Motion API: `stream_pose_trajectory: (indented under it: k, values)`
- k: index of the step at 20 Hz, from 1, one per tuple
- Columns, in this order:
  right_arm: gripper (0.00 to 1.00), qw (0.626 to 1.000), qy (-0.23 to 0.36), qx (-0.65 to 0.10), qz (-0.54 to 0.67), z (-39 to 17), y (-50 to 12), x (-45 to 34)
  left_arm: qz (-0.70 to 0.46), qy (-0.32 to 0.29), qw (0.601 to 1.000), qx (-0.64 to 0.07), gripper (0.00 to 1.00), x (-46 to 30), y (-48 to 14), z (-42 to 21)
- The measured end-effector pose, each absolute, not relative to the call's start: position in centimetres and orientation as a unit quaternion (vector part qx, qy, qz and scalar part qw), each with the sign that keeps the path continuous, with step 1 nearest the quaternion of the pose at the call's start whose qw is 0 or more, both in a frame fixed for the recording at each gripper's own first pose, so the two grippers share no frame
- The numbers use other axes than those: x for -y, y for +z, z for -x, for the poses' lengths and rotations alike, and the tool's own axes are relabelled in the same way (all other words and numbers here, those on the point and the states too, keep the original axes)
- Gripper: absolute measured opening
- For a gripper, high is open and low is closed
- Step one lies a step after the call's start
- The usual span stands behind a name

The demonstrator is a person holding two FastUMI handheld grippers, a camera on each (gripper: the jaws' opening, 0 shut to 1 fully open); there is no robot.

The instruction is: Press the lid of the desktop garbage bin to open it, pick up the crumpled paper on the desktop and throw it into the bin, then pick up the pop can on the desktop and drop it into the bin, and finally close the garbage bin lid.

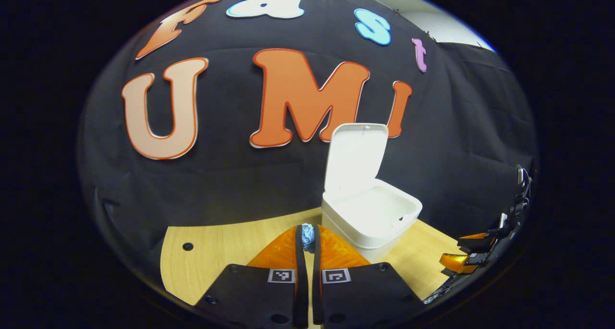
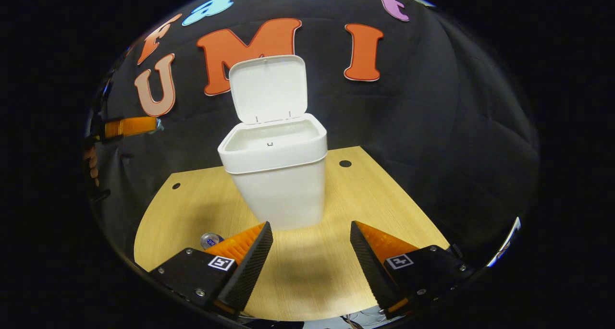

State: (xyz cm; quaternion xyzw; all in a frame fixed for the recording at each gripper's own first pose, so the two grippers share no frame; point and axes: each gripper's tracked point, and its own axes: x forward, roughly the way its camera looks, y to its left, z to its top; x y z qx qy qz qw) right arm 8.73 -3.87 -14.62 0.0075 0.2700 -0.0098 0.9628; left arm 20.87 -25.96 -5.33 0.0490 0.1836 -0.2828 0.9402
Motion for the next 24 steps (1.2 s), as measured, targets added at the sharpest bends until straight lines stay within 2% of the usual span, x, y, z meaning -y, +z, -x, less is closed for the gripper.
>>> stream_pose_trajectory:
  k: [6,11,17,23,24]
  values:
    - [0.98,0.961,-0.042,-0.273,-0.028,-7.1,-15.0,7.8,-0.049,-0.339,0.921,-0.187,0.06,34.2,-5.5,-20.7]
    - [0.98,0.957,-0.069,-0.278,-0.043,-6.3,-15.6,11.1,-0.053,-0.362,0.91,-0.196,0.06,39.5,-7.2,-21.7]
    - [0.98,0.95,-0.096,-0.291,-0.067,-5.2,-16.7,14.2,-0.07,-0.33,0.915,-0.223,0.08,40.9,-11.5,-24.0]
    - [0.98,0.946,-0.098,-0.301,-0.071,-5.2,-17.0,14.6,-0.057,-0.33,0.916,-0.22,0.29,40.6,-12.2,-23.5]
    - [0.98,0.946,-0.096,-0.302,-0.07,-5.3,-17.0,14.4,-0.047,-0.335,0.915,-0.219,0.52,40.8,-12.1,-23.3]
